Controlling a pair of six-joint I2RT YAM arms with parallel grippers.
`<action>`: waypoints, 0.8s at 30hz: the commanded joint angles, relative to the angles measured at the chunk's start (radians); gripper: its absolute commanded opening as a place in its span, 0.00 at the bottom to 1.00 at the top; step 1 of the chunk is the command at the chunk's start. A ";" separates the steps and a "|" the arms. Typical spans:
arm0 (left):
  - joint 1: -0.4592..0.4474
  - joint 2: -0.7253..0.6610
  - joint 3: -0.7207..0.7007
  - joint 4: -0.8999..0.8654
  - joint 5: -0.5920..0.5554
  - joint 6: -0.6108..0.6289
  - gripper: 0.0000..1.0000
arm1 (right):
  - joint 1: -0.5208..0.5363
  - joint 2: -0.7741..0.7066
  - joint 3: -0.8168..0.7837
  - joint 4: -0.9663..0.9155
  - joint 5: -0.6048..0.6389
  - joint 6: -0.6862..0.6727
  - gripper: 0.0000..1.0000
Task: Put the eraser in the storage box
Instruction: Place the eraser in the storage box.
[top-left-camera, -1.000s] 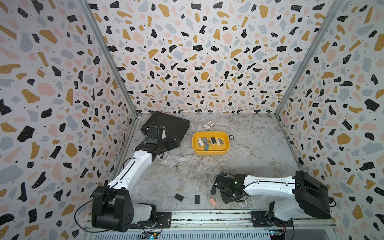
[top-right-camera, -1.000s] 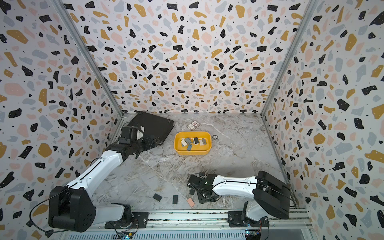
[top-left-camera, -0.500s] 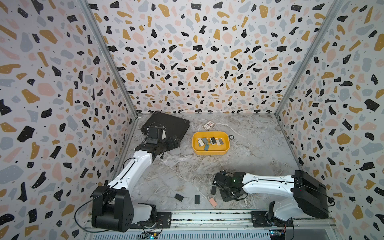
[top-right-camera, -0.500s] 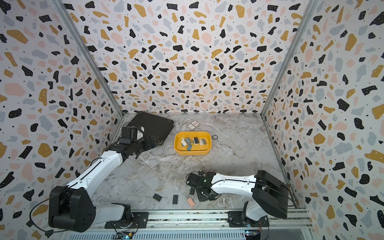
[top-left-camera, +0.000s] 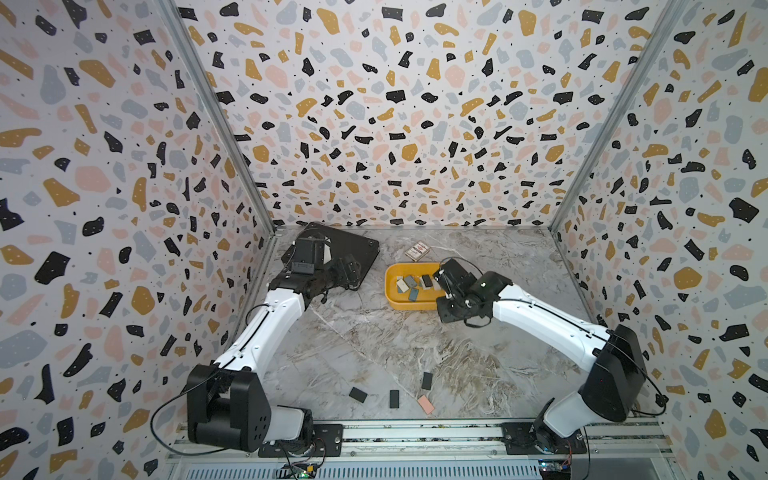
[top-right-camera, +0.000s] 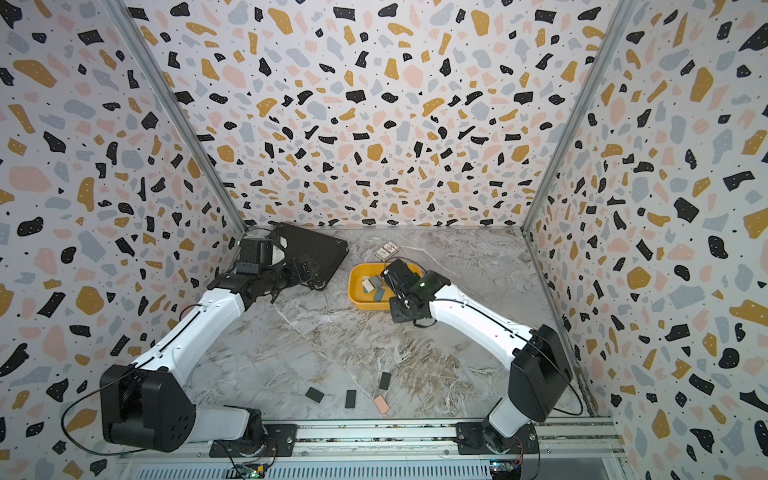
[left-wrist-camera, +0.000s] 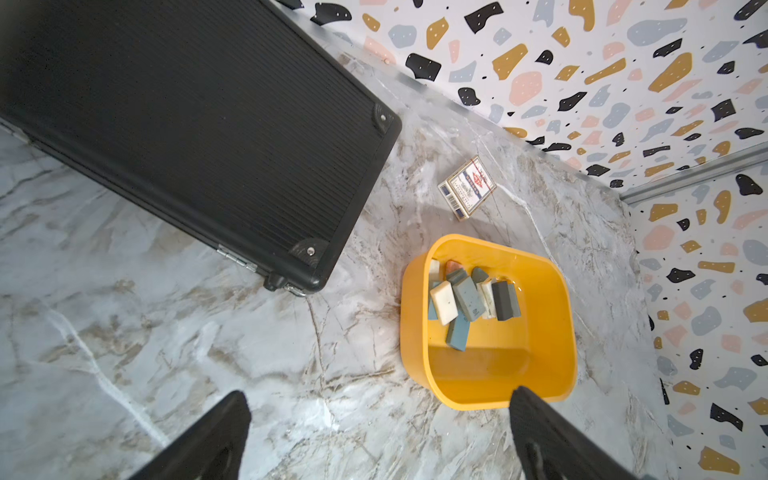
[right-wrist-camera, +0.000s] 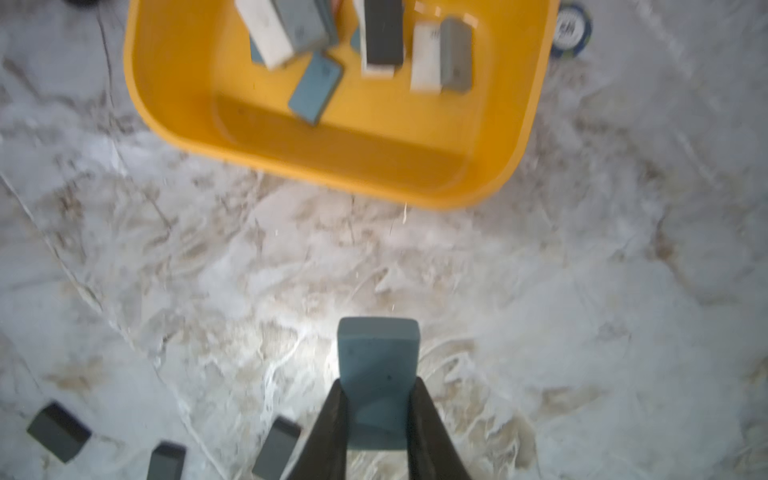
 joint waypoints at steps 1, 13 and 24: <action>0.004 0.032 0.082 -0.033 -0.010 0.014 0.97 | -0.062 0.120 0.139 -0.044 -0.038 -0.119 0.17; 0.005 0.151 0.269 -0.129 -0.010 0.075 0.98 | -0.177 0.432 0.433 -0.071 -0.112 -0.170 0.18; 0.007 0.238 0.361 -0.176 -0.002 0.102 0.98 | -0.251 0.562 0.539 -0.076 -0.150 -0.173 0.18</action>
